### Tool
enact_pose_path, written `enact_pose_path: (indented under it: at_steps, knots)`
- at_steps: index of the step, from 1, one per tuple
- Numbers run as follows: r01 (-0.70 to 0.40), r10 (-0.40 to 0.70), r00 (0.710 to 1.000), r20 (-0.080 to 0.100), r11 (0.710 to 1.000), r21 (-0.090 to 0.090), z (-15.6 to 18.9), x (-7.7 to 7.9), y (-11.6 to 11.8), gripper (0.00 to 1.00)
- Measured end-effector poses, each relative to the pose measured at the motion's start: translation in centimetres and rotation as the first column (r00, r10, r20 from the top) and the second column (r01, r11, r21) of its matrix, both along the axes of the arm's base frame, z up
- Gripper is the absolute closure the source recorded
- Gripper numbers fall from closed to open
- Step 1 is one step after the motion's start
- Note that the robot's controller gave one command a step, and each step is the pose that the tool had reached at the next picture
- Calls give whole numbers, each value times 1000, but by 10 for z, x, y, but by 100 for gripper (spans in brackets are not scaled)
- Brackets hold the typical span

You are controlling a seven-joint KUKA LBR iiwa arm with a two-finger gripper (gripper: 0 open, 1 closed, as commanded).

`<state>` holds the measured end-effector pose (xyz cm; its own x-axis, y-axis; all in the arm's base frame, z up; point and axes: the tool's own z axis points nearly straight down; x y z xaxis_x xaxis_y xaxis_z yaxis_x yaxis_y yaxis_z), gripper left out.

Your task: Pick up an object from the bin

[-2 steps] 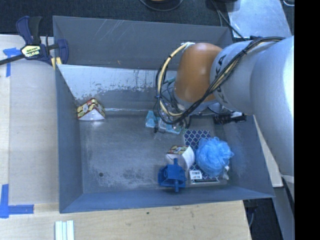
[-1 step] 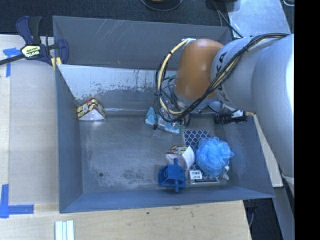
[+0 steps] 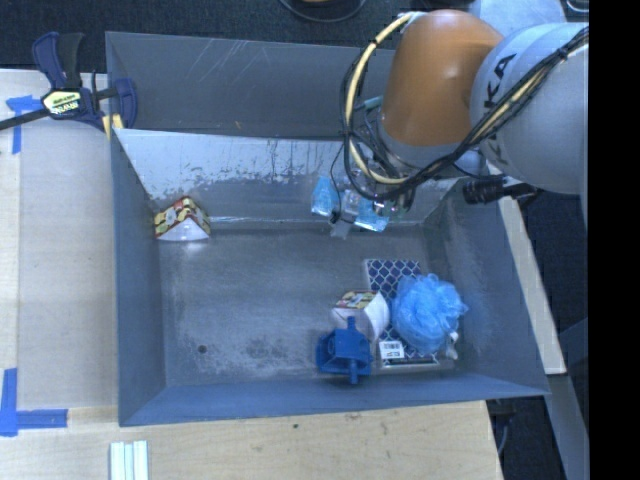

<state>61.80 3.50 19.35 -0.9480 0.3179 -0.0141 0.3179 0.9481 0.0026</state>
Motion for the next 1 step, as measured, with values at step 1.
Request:
enact_pose_path:
  at_steps: [1]
  knots:
    - [-11, 11, 1000, 4, 1000, 0, 90, 0, 6, 100]
